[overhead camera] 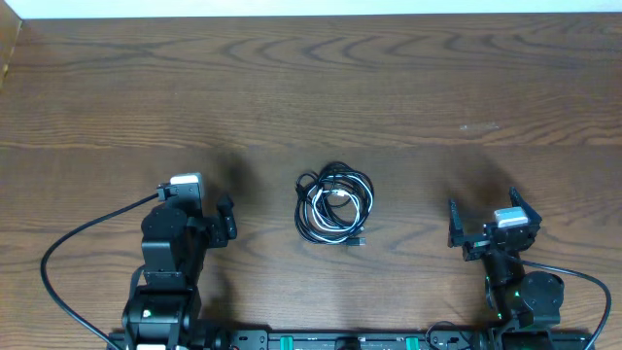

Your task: Untangle cables

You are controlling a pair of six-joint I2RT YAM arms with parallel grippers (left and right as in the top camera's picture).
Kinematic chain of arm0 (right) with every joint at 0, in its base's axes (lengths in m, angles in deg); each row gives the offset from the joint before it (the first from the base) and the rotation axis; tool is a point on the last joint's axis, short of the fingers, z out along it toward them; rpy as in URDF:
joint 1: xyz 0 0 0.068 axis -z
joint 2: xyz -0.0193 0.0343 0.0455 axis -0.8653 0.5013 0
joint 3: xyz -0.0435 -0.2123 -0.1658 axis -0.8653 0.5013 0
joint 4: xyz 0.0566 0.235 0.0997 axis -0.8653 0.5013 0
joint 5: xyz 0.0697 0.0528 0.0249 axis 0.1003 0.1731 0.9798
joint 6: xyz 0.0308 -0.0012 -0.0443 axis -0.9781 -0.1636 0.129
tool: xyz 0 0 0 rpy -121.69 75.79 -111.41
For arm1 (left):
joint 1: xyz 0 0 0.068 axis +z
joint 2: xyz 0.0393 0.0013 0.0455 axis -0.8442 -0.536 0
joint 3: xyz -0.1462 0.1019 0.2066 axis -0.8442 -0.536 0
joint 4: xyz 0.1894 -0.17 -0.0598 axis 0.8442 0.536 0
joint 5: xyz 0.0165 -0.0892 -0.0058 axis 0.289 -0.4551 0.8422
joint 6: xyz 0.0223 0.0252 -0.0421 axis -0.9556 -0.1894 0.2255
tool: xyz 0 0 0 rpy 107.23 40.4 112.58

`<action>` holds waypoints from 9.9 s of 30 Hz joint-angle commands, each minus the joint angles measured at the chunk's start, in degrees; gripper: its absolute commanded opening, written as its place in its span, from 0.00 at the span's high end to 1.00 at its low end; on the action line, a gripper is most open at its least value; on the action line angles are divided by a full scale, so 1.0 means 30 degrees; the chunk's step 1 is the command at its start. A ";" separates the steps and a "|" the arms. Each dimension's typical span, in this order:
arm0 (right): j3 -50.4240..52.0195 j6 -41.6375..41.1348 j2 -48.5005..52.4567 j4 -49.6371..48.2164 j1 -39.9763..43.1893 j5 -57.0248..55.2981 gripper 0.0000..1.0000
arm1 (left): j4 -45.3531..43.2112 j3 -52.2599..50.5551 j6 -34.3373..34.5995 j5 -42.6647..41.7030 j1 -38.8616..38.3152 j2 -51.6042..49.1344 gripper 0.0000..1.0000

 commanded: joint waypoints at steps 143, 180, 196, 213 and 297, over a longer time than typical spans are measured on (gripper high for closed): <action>0.0080 -0.0277 -0.0102 0.0044 0.0095 -0.0080 0.01 | 0.8218 1.3792 -0.6623 -0.7402 -0.1982 -1.8921 0.17; 0.0080 -0.0277 -0.0102 0.0044 0.0102 -0.0080 0.01 | 0.8240 1.3646 -0.6543 -0.7410 -0.1982 -1.8979 0.17; 0.0080 -0.0277 -0.0102 0.0044 0.0095 -0.0080 0.01 | 0.8233 1.3508 -0.6550 -0.7402 -0.1982 -1.8979 0.17; 0.0080 -0.0277 -0.0102 0.0044 0.0102 -0.0080 0.01 | 0.8225 1.3508 -0.6557 -0.7395 -0.1982 -1.8972 0.17; 0.0080 -0.0277 -0.0102 0.0044 0.0102 -0.0080 0.01 | 0.2084 1.2291 -1.0149 -0.6892 -0.6353 -2.4713 0.30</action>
